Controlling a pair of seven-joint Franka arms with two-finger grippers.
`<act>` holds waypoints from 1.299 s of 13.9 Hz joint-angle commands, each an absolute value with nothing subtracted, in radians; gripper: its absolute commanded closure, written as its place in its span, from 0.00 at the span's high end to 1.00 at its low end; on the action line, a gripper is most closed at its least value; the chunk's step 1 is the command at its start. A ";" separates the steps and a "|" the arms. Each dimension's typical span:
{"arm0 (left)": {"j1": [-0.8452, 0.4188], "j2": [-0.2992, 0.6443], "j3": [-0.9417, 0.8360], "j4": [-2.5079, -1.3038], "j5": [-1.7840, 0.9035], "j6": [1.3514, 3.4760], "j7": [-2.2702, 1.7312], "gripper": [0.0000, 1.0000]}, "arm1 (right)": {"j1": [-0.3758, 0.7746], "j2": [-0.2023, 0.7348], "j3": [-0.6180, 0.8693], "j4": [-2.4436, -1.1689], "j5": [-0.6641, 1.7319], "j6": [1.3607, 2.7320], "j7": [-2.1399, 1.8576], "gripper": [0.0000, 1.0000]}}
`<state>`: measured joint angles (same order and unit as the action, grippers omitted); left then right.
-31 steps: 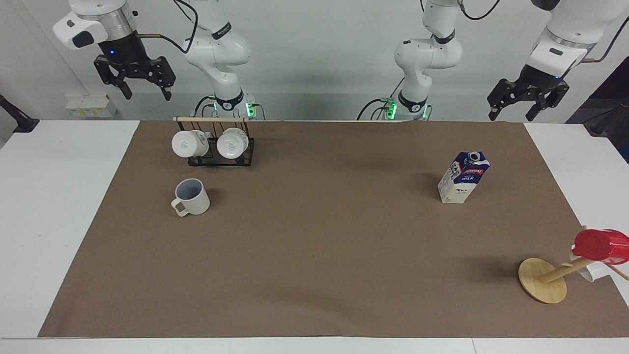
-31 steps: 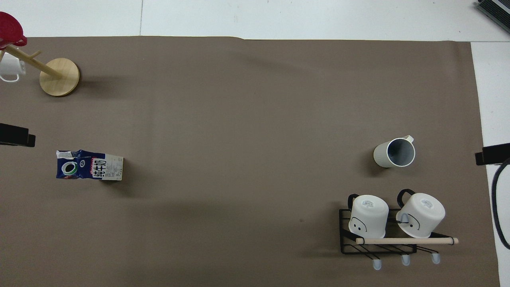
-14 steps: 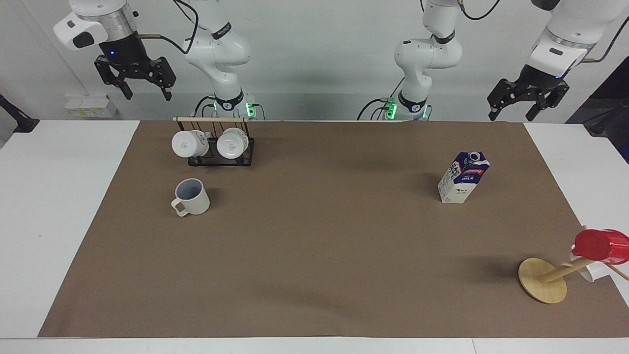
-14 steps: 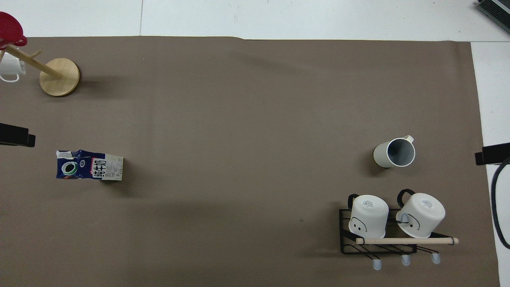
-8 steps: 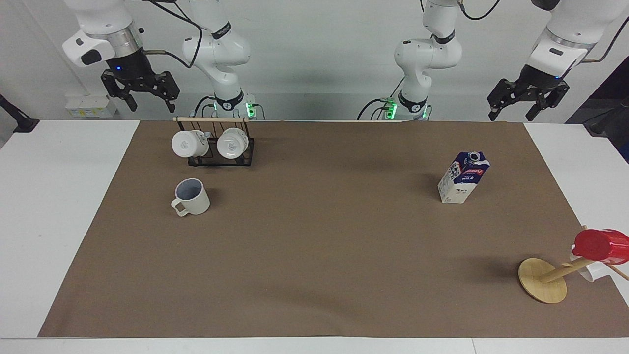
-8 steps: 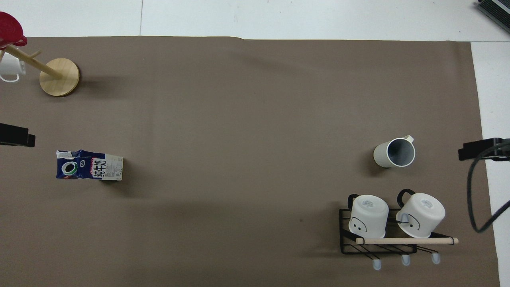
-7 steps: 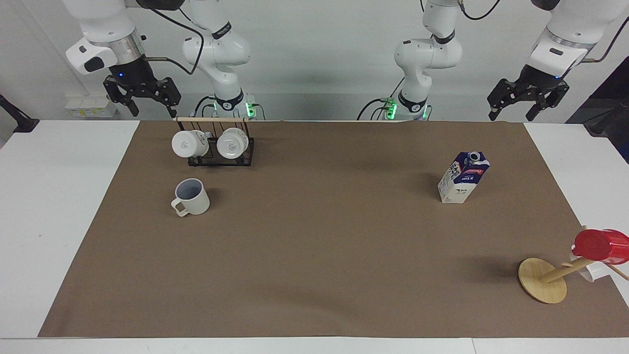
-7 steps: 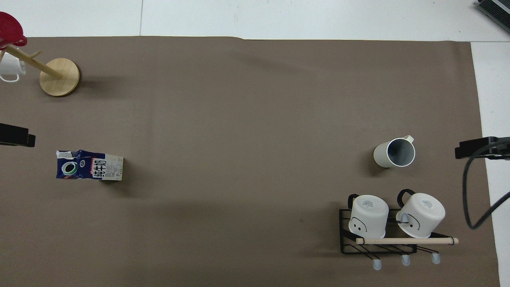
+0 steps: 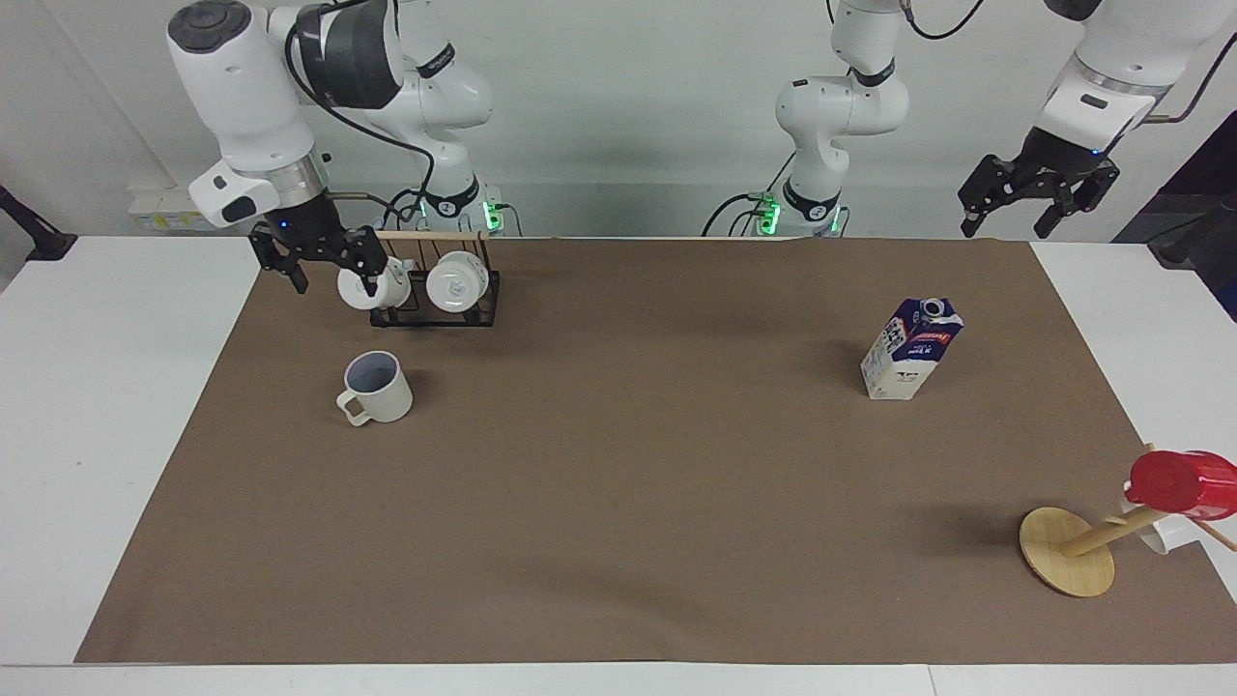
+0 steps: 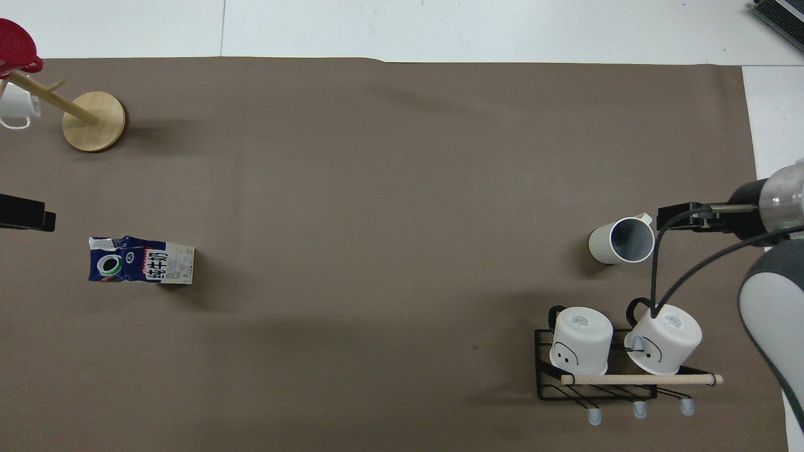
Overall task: Place cup and milk on table
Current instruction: 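Reach the right gripper to the white mug while the left gripper reaches the carton, then grasp the milk carton with the left gripper while the right gripper grasps the mug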
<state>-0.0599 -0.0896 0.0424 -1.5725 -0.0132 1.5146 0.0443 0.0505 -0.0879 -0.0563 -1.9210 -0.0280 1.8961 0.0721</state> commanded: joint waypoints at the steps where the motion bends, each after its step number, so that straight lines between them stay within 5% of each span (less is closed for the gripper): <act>1: -0.058 -0.092 0.044 -1.560 -0.011 1.497 0.048 1.00 | 0.048 -0.054 -0.054 -2.008 -0.018 2.030 0.103 1.00; 9: -0.071 -0.123 0.043 -1.626 -0.011 1.511 0.045 1.00 | 0.067 0.034 -0.052 -2.163 -0.017 2.290 0.179 1.00; 14: -0.055 -0.227 0.046 -1.891 -0.011 1.670 0.044 1.00 | 0.077 0.083 -0.052 -2.201 -0.015 2.387 0.192 1.00; 18: -0.051 -0.230 0.044 -1.988 -0.011 1.758 0.043 1.00 | 0.069 0.121 -0.054 -2.220 -0.017 2.448 0.181 1.00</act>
<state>-0.0575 -0.1884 0.0475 -1.9035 -0.0131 1.6906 0.0442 0.0808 0.1051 -0.0574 -2.2043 -0.0250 2.4059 0.1718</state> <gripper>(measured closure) 0.000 0.000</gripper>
